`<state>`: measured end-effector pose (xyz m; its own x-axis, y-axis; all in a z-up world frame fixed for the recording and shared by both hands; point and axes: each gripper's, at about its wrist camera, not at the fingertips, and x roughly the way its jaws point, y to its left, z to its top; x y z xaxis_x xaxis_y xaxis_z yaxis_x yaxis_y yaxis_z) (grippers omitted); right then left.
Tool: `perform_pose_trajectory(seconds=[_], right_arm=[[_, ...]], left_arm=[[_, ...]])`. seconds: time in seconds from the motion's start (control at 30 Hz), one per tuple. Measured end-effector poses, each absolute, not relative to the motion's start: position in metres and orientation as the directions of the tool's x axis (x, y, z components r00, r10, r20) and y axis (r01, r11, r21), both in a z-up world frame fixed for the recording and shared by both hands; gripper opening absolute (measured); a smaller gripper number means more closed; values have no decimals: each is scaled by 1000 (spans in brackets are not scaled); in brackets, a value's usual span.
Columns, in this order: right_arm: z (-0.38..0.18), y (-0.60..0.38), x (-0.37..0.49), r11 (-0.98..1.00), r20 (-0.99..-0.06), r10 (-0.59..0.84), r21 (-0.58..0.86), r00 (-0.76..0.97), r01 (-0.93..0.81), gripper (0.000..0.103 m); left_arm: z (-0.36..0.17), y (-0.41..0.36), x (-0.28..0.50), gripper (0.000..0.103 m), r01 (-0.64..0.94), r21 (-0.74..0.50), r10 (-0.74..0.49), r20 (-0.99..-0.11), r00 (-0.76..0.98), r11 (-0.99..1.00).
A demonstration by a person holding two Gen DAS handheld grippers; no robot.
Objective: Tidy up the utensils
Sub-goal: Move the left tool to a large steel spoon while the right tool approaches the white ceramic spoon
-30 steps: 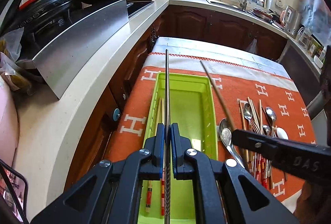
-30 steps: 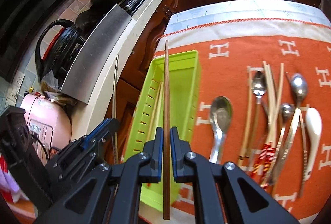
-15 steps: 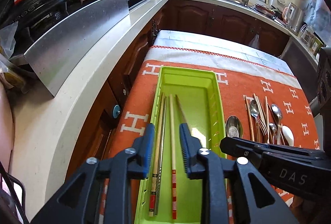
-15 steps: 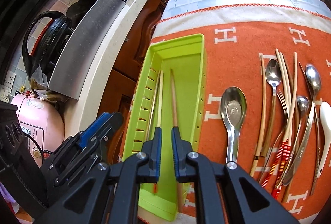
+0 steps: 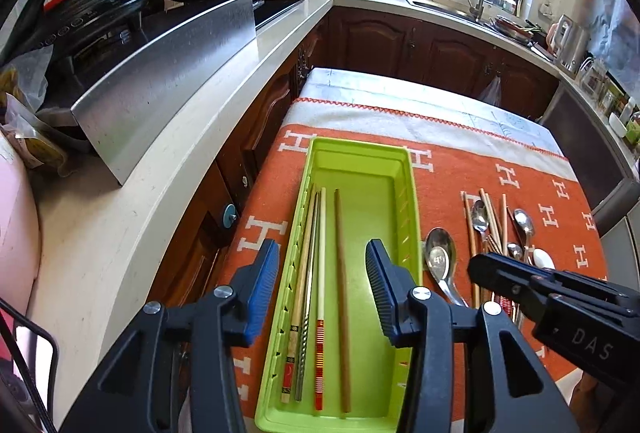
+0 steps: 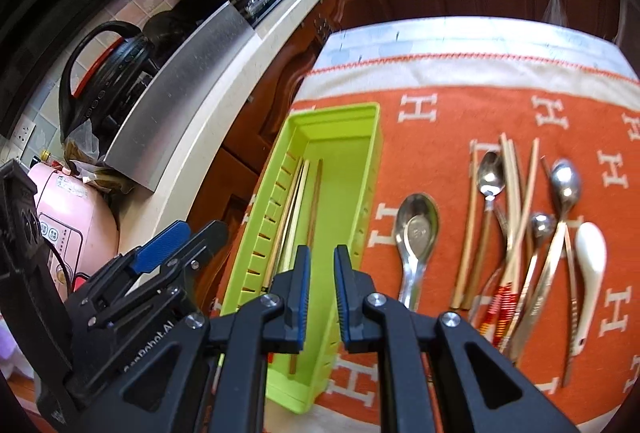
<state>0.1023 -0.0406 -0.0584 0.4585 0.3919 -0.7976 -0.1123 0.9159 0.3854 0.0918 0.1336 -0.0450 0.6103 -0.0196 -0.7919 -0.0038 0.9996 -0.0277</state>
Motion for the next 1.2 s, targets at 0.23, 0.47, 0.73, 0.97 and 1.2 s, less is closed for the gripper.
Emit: perform_pose_trajectory(seconds=[0.23,0.47,0.73,0.97,1.2], right_arm=[[-41,-68,82,938,-773,336,329,538,-113,12],[-28,-116,63,958,-756,263,278,599,-70,12],[-37,-173,54,956,-760,210,291,615,33,12],[-54,-216,56,944,-771,179,311,612,116,12],[-76,-241,66,932,-793,183,328,581,154,12]], left_arm=[[-34,113,79,44,33,-17,-34,-780,625,999],[-30,82,74,44,85,-30,-77,-782,618,996],[-41,46,79,44,143,-24,-104,-807,582,989],[-56,24,87,44,178,-48,-138,-832,538,983],[-79,-9,101,44,249,-155,-256,-855,451,956]])
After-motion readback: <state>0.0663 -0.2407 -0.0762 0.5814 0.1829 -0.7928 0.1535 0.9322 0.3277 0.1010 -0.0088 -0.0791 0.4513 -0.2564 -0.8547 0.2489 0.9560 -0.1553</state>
